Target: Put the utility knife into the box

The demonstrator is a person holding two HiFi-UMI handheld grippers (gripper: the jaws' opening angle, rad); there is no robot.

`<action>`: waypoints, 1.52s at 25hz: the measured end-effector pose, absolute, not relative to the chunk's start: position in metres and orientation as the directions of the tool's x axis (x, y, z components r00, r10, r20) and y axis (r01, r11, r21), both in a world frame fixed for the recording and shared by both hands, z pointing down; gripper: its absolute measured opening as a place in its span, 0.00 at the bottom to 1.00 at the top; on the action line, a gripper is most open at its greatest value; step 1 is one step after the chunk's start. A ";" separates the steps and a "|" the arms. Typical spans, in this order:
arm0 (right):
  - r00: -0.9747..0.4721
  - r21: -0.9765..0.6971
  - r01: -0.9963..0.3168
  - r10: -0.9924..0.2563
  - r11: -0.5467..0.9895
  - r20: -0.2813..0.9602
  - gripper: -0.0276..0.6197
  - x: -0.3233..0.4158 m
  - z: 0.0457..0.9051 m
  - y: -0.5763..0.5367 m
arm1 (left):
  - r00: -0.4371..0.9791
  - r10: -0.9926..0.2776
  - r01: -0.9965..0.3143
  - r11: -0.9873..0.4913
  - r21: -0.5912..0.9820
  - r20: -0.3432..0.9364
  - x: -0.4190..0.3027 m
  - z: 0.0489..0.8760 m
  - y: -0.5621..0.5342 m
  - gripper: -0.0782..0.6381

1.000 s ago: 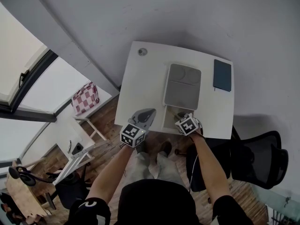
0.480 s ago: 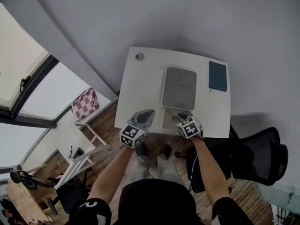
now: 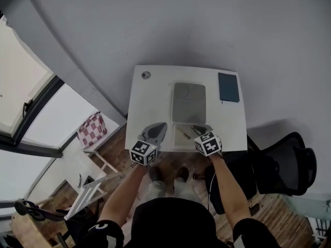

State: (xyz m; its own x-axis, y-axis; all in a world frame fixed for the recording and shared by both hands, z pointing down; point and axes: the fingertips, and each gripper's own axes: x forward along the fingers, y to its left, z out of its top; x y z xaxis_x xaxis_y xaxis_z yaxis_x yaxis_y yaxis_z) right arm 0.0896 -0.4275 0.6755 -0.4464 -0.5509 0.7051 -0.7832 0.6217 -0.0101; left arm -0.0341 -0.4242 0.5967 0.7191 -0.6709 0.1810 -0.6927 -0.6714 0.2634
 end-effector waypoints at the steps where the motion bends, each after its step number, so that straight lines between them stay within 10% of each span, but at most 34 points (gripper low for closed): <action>1: -0.447 -0.007 -0.788 -0.565 0.615 0.693 0.13 0.090 0.668 -0.428 | 0.721 -0.670 -0.691 -0.675 0.261 0.176 -0.034 0.593 -0.424 0.14; 38: -0.440 -0.014 -0.877 -0.791 0.481 0.425 0.06 0.143 0.546 -0.357 | 0.728 -0.658 -0.686 -0.699 0.202 0.192 0.003 0.530 -0.365 0.14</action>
